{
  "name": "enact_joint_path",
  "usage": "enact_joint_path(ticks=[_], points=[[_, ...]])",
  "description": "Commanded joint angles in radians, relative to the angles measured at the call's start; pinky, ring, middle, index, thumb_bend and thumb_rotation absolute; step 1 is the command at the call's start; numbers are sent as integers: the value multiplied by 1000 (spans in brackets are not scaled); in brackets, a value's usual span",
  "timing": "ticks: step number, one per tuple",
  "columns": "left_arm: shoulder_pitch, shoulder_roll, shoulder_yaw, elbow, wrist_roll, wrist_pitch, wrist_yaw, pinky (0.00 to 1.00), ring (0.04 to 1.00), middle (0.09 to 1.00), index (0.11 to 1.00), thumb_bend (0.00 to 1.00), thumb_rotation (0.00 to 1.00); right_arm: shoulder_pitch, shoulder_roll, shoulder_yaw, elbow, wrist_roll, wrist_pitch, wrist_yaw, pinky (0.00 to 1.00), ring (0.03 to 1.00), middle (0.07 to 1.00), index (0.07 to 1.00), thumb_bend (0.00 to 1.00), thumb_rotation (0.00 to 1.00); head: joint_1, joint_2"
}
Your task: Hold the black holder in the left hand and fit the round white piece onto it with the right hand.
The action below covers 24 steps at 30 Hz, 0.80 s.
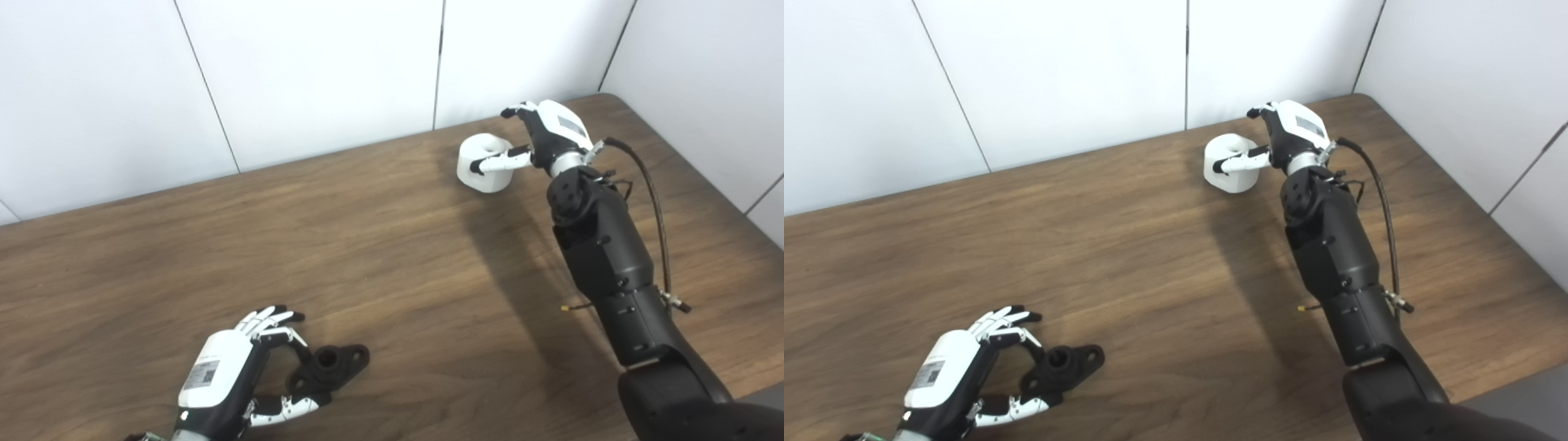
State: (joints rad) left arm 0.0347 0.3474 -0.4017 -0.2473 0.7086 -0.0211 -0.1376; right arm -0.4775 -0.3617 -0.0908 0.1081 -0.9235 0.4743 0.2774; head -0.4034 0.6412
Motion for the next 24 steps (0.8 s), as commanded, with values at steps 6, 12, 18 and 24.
enact_joint_path(ticks=[6,12,18,24], points=[[52,41,5,53,12,77,-107,852,899,826,489,517,47,-69,-27,16,7,-17,-5,7,796,965,932,763,833,414,4,1],[54,35,12,42,15,85,-116,843,894,826,489,517,47,-81,-38,40,35,-33,-5,16,789,961,923,724,837,402,5,1],[51,31,17,42,17,86,-120,835,893,826,489,517,46,-84,-50,59,46,-32,-5,23,781,953,906,709,837,393,7,0],[50,26,20,38,15,90,-127,836,895,827,489,517,46,-86,-59,75,54,-16,-5,8,779,942,892,697,837,383,9,2]])
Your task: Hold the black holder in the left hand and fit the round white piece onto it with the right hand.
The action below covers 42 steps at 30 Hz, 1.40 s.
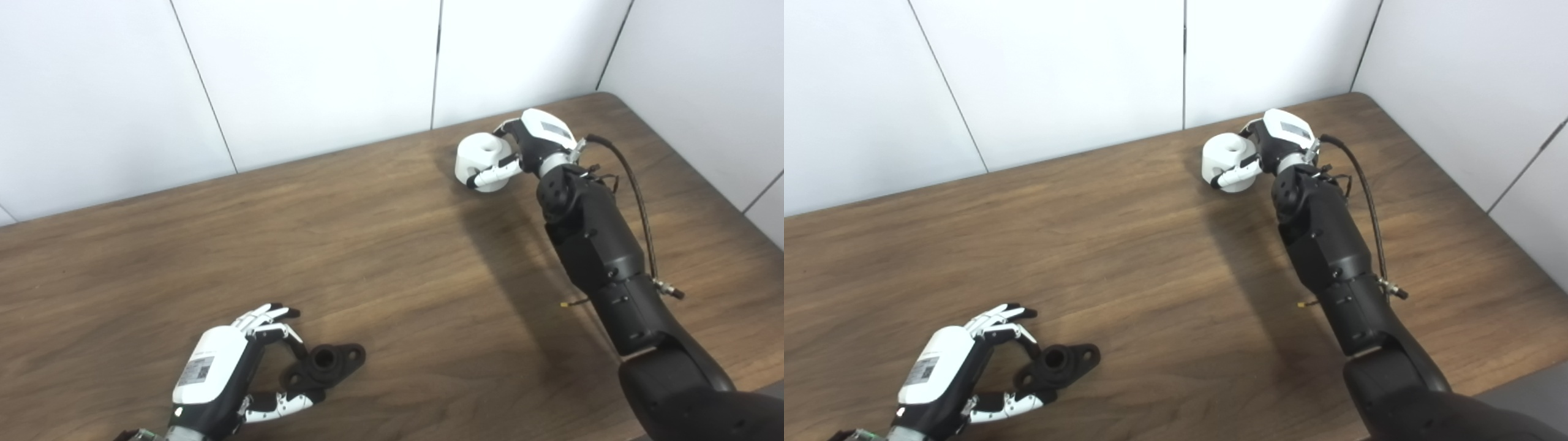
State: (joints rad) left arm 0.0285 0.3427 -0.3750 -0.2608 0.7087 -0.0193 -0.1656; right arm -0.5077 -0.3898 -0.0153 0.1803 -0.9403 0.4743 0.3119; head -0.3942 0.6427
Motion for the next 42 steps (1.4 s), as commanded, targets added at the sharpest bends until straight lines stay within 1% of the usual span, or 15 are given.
enact_joint_path(ticks=[1,6,11,16,20,24,27,31,37,42], points=[[56,30,-6,50,15,88,-100,836,896,827,489,517,46,-55,-33,2,-18,2,-5,-27,778,940,890,696,834,382,0,1],[55,28,-7,47,20,92,-103,837,893,825,489,517,46,-54,-44,18,-22,34,-7,-57,764,924,875,687,829,358,3,1],[54,25,-8,42,25,95,-109,832,890,824,489,517,46,-57,-58,27,-30,43,-6,-67,757,914,868,688,817,397,5,2],[55,23,-7,43,28,89,-106,827,884,820,488,517,46,-60,-63,26,-38,39,-5,-65,741,909,864,692,819,412,8,3],[56,21,-5,40,32,98,-113,831,885,821,488,517,46,-61,-59,20,-44,34,-5,-59,739,909,862,703,819,418,7,4],[56,19,-2,38,29,97,-120,832,888,823,489,517,46,-62,-57,20,-44,36,-5,-62,731,904,857,701,826,406,7,4],[55,18,0,37,30,91,-120,812,880,819,488,517,45,-61,-59,24,-42,41,-5,-61,720,900,851,692,830,387,7,7],[56,16,3,31,30,97,-127,818,882,820,488,517,45,-58,-64,30,-42,59,-6,-72,729,891,837,668,830,352,7,7],[57,15,5,29,30,95,-128,817,880,819,488,517,45,-53,-70,35,-46,79,-7,-84,736,885,824,639,831,329,7,10],[57,15,6,29,32,91,-125,813,877,817,488,517,45,-51,-59,16,-48,97,-5,-89,761,883,817,612,817,303,8,11]])
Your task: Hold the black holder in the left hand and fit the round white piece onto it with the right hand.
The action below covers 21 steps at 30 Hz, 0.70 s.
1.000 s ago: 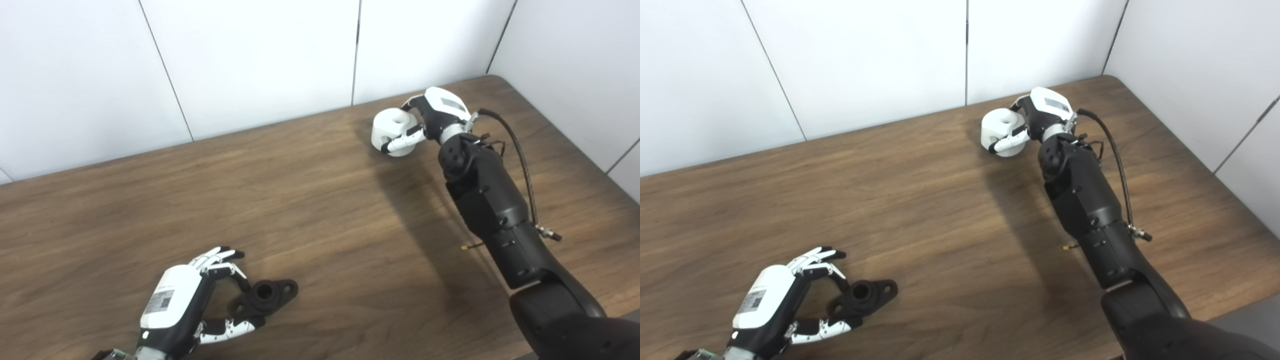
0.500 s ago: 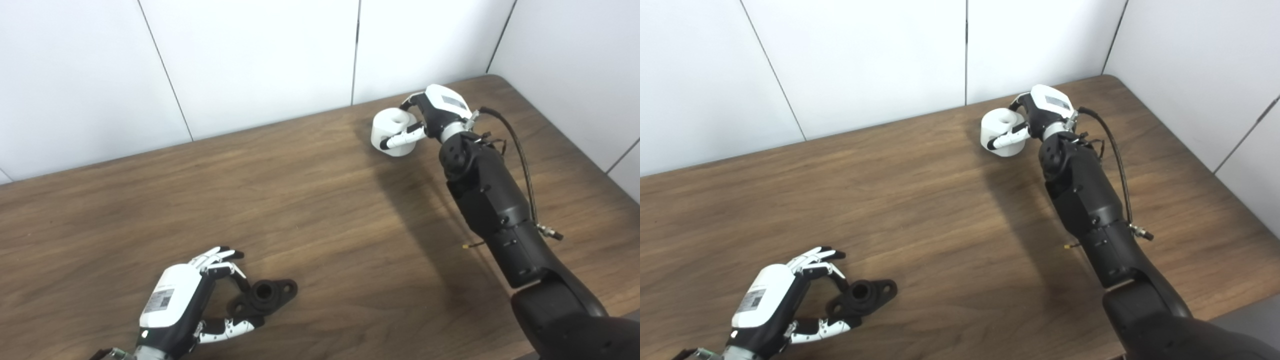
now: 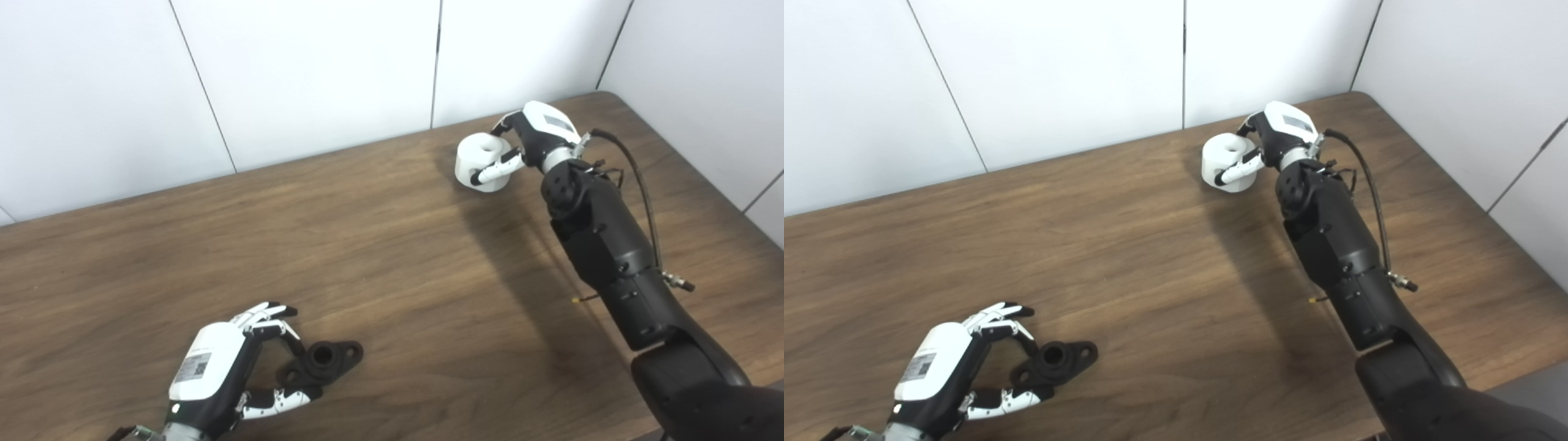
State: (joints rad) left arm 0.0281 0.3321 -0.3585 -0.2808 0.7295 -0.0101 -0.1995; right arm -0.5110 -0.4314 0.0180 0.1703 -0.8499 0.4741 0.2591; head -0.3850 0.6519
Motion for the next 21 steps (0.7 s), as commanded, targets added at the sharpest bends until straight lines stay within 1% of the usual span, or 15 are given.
enact_joint_path(ticks=[1,2,3,4,5,7,10,15,19,21], points=[[57,26,-11,49,12,81,-92,814,877,816,488,517,45,-47,-15,-21,-39,11,-5,-40,765,879,812,601,817,290,-2,1],[57,26,-10,49,10,83,-94,815,877,816,488,517,45,-46,-14,-23,-40,10,-5,-41,767,877,809,596,817,284,-2,1],[57,25,-10,48,7,85,-96,816,880,818,488,517,45,-44,-13,-25,-44,11,-5,-42,767,875,805,582,794,272,-2,1],[57,25,-9,47,5,86,-97,820,882,818,488,517,45,-43,-13,-26,-46,11,-5,-42,768,872,800,537,661,215,-2,1],[58,24,-9,48,4,86,-97,822,883,819,488,517,45,-42,-13,-26,-48,12,-5,-43,769,870,798,514,592,186,-2,1],[57,24,-9,49,8,85,-96,822,883,819,488,517,45,-39,-13,-29,-52,24,-6,-59,771,860,784,493,535,158,-2,1],[57,24,-9,50,9,81,-94,820,883,818,488,517,45,-34,-14,-27,-60,44,-8,-96,763,850,762,486,521,146,-2,1],[56,25,-9,52,13,79,-93,817,878,815,488,517,45,-27,-22,-13,-65,64,-18,-136,745,842,755,485,519,139,-1,2],[54,24,-11,51,16,83,-96,822,880,817,488,517,45,-24,-31,2,-74,73,-18,-142,737,844,760,485,519,140,3,5],[54,22,-13,49,18,87,-100,826,882,818,488,517,45,-20,-39,8,-88,80,-21,-135,741,848,764,485,519,140,20,9]])
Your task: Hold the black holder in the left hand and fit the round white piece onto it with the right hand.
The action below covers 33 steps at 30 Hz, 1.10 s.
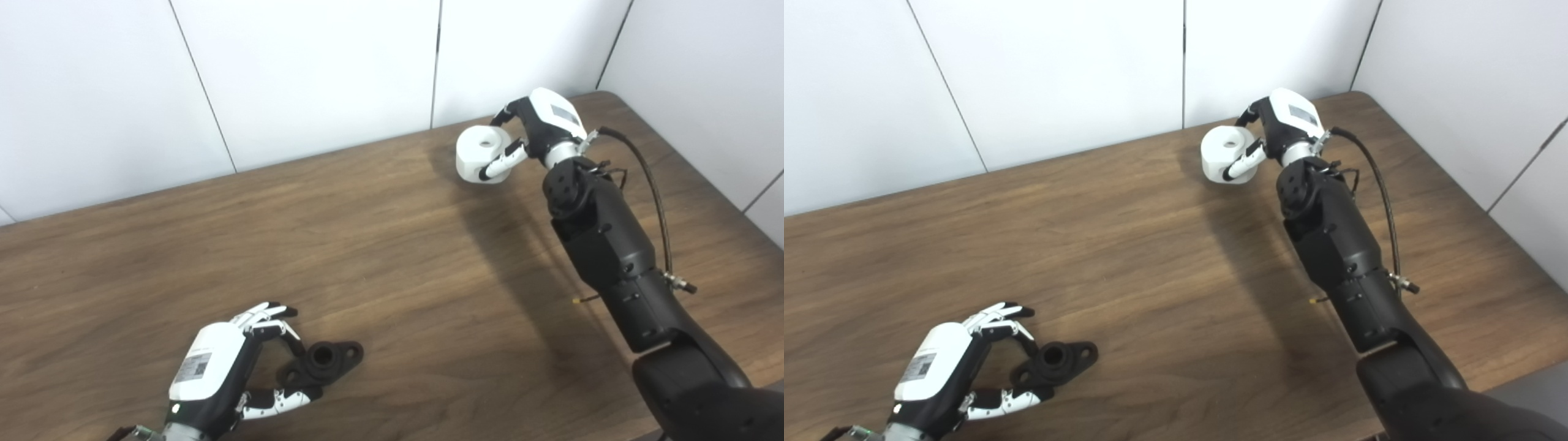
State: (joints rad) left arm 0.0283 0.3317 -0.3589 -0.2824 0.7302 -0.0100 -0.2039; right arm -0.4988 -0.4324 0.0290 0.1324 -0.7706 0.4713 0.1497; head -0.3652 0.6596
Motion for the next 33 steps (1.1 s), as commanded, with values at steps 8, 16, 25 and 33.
enact_joint_path(ticks=[8,16,25,33], points=[[53,8,-25,52,38,89,-90,840,881,816,489,517,46,8,-47,2,-224,-51,-2,130,835,886,785,486,521,142,73,18],[50,-8,-33,77,57,77,-77,849,883,820,488,518,48,83,50,-20,-459,-179,-2,323,822,872,786,485,522,138,131,38],[44,-24,-42,89,66,79,-73,853,885,822,489,518,48,156,120,26,-680,-244,-2,490,849,885,796,484,522,142,189,66],[42,-51,-52,62,43,156,-142,886,912,837,490,517,48,182,126,30,-791,-242,-7,568,851,888,804,483,524,143,263,108]])
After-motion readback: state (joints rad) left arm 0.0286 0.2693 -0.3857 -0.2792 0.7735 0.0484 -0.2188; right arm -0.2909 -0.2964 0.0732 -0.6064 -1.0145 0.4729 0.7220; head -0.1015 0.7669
